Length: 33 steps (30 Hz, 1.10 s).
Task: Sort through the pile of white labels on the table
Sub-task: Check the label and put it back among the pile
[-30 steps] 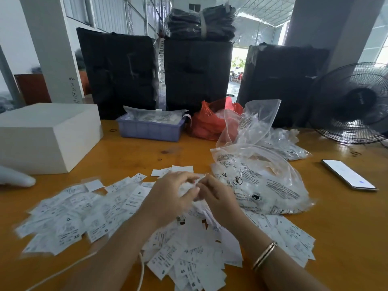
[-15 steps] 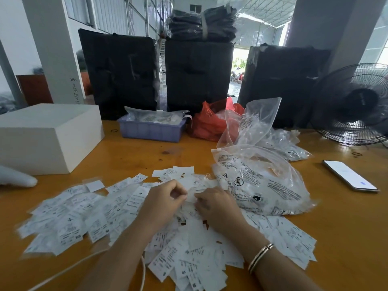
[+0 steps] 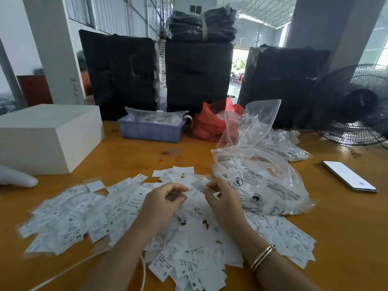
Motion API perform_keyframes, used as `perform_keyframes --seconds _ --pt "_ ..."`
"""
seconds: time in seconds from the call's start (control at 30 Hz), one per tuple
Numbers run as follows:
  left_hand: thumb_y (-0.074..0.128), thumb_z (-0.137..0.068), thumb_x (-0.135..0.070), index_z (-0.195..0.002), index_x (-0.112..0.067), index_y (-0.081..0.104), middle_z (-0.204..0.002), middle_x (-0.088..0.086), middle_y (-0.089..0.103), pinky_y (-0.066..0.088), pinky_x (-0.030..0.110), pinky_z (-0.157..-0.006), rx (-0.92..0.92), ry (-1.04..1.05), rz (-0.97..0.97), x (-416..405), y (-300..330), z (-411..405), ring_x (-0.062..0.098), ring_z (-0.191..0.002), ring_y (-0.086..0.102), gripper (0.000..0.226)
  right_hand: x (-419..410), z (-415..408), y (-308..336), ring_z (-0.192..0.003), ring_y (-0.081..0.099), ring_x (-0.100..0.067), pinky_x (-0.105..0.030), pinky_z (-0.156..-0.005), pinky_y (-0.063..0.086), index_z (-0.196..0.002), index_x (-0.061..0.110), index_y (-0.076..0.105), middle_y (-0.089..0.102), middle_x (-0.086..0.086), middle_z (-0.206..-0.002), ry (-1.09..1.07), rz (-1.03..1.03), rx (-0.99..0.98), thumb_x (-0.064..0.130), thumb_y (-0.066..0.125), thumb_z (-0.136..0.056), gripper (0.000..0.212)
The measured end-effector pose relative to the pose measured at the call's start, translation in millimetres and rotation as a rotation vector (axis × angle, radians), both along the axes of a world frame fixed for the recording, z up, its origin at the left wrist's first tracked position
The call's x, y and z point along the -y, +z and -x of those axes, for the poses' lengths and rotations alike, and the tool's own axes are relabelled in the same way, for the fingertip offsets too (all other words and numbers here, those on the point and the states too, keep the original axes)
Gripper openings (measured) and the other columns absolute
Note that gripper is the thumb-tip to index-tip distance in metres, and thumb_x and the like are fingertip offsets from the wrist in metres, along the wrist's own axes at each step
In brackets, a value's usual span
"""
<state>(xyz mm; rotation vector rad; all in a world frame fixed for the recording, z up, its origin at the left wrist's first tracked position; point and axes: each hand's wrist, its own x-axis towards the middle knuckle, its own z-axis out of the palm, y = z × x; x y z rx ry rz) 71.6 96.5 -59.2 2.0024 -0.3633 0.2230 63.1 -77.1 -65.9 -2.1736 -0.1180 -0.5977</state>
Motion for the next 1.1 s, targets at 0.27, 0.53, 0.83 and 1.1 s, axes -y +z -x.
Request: perform_keyframes --seconds 0.27,0.53,0.83,1.1 --pt "0.070 -0.084 -0.013 -0.087 -0.034 0.069 -0.081 -0.013 0.070 0.044 0.001 -0.061 -0.102 -0.019 0.164 5 0 2 -0.011 -0.080 0.061 0.021 4 5 3 -0.064 0.067 -0.017 -0.021 -0.058 0.052 -0.100 0.012 0.067 0.069 0.000 -0.071 0.272 -0.786 -0.203 0.008 0.063 -0.089 0.012" --pt "0.070 -0.084 -0.016 -0.095 -0.033 0.069 -0.084 -0.014 0.071 0.048 0.008 -0.060 -0.198 -0.018 0.323 4 0 6 -0.002 -0.079 0.065 0.020 5 4 2 -0.075 0.069 -0.021 -0.021 -0.062 0.054 -0.093 0.006 0.064 0.070 -0.008 -0.082 0.335 -0.951 -0.230 0.007 0.067 -0.084 0.009" --pt "0.059 -0.092 -0.017 -0.093 -0.032 0.067 -0.079 -0.019 0.073 0.047 0.006 -0.059 -0.150 -0.044 0.204 9 1 7 -0.005 -0.075 0.066 0.017 -4 5 3 -0.074 0.067 -0.016 -0.022 -0.064 0.053 -0.105 0.009 0.057 0.070 -0.006 -0.083 0.337 -1.019 -0.222 -0.009 0.063 -0.081 0.031" --pt "0.059 -0.091 -0.025 -0.088 -0.033 0.069 -0.077 -0.017 0.073 0.048 0.008 -0.060 -0.124 -0.067 0.180 10 2 7 -0.003 -0.073 0.065 0.013 -9 8 3 -0.073 0.067 -0.015 -0.020 -0.064 0.052 -0.090 0.011 0.067 0.072 -0.004 -0.077 0.280 -0.994 -0.203 0.016 0.067 -0.085 0.007"
